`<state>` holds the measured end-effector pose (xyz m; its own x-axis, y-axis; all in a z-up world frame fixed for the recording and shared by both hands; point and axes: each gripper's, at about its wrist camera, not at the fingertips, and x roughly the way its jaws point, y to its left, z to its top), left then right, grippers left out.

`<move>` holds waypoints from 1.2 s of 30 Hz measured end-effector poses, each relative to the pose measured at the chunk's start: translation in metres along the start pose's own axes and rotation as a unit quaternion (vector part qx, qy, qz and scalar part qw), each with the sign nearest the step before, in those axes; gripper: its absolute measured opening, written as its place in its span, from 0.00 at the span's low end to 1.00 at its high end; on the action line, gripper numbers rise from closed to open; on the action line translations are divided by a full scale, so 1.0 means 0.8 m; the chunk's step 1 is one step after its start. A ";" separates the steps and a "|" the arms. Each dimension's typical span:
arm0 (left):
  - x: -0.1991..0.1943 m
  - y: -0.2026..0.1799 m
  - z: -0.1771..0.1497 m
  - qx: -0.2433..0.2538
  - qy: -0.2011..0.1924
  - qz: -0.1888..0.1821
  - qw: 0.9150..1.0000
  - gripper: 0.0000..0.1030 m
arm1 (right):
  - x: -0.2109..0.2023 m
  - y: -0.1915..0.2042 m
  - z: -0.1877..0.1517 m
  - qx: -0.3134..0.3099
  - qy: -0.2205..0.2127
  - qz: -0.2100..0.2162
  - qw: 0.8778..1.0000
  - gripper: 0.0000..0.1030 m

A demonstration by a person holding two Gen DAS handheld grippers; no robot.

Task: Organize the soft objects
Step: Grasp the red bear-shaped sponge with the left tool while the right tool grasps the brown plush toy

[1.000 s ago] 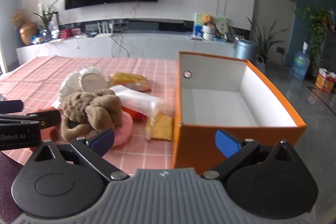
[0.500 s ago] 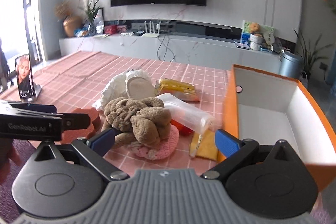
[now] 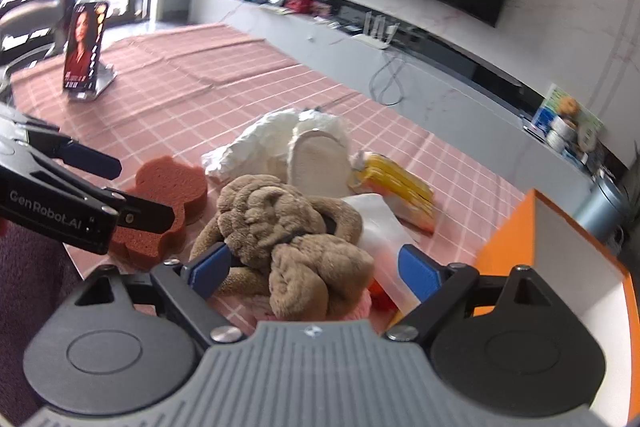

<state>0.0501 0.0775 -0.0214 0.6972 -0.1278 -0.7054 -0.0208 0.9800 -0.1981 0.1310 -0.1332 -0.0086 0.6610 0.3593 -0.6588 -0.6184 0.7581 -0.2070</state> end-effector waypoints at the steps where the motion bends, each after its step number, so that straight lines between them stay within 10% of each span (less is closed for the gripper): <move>1: 0.003 0.004 0.001 -0.005 0.010 -0.001 1.000 0.98 | 0.008 0.002 0.005 -0.015 0.007 0.008 1.000 0.87; 18: 0.050 0.036 0.005 -0.084 0.080 0.014 0.993 0.98 | 0.091 0.000 0.018 -0.056 0.097 0.051 0.992 0.75; 29: 0.074 0.025 0.005 -0.061 0.084 0.063 0.993 0.98 | 0.084 -0.001 0.005 -0.018 0.070 0.056 0.996 0.62; 36: 0.070 0.023 0.004 -0.053 0.063 0.069 0.994 0.82 | 0.066 -0.013 -0.002 0.027 0.045 0.056 0.997 0.54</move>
<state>0.0914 0.0891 -0.0626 0.5875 -0.0178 -0.8090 -0.1899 0.9688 -0.1592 0.1717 -0.1231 -0.0427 0.5470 0.3947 -0.7382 -0.6602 0.7456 -0.0907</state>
